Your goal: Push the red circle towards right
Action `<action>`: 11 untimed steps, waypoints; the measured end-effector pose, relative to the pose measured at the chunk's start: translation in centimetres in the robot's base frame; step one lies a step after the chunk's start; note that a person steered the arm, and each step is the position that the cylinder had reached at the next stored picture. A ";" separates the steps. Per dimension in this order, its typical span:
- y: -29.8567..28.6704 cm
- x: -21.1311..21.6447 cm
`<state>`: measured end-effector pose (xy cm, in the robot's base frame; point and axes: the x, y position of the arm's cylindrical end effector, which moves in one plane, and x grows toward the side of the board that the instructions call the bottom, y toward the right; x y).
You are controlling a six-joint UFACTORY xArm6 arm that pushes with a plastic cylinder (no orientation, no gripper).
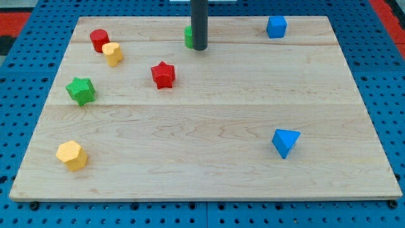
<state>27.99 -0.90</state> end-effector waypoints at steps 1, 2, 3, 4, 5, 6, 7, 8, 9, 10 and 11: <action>0.1 -1.3; -0.1 -1.6; -1.5 -0.4; -7.1 -0.4; -13.6 -4.0; -21.5 -6.4; -26.9 -5.7; -28.8 -2.4; -25.0 -0.4; -19.6 0.0; -16.5 -0.5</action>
